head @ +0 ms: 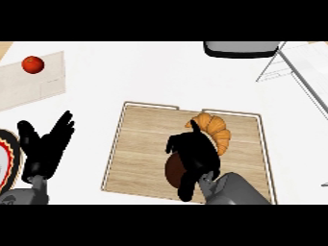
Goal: Pick the cupcake from the tray and place it in the tiered shelf
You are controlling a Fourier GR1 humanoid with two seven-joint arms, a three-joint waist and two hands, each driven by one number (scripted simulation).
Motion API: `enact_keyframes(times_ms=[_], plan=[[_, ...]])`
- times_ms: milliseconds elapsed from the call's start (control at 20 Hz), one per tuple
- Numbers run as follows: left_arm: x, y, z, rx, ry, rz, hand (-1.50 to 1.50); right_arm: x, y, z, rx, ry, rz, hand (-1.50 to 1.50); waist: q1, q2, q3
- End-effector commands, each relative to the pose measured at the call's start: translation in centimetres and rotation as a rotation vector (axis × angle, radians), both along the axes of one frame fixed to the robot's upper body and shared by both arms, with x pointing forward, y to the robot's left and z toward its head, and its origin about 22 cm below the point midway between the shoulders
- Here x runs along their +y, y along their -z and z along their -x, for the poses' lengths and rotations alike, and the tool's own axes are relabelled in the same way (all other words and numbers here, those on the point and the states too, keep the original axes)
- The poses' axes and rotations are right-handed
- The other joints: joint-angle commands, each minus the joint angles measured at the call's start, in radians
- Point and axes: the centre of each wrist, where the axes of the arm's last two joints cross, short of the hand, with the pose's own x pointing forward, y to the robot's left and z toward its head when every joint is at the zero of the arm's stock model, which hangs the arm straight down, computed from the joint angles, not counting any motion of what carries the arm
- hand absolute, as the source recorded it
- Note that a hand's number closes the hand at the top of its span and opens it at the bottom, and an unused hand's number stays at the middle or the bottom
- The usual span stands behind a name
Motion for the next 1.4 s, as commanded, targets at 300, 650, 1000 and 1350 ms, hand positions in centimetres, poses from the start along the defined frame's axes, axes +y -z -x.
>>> enact_keyframes(times_ms=[300, 650, 1000, 1350], plan=[[0.7, 1.1, 0.8, 0.049, -0.021, -0.002, 0.0, 2.4, -1.0, 3.6, -0.033, -0.1, -0.15, 1.5, -0.007, 0.017, 0.0], [1.5, 0.4, 1.5, 0.041, -0.051, 0.003, 0.0, -7.7, -1.6, -5.4, -0.129, 0.799, -0.143, 1.5, -0.058, 0.025, -0.001], [0.8, -0.2, 1.3, 0.035, 0.001, -0.017, 0.0, -8.3, -8.5, -10.4, -0.456, 1.283, -0.149, 1.5, 0.009, 0.021, -0.004], [0.7, 0.1, 0.5, 0.047, 0.003, -0.012, 0.0, -6.4, -17.8, -12.9, -0.713, 1.45, -0.005, 1.5, 0.014, 0.016, -0.007]])
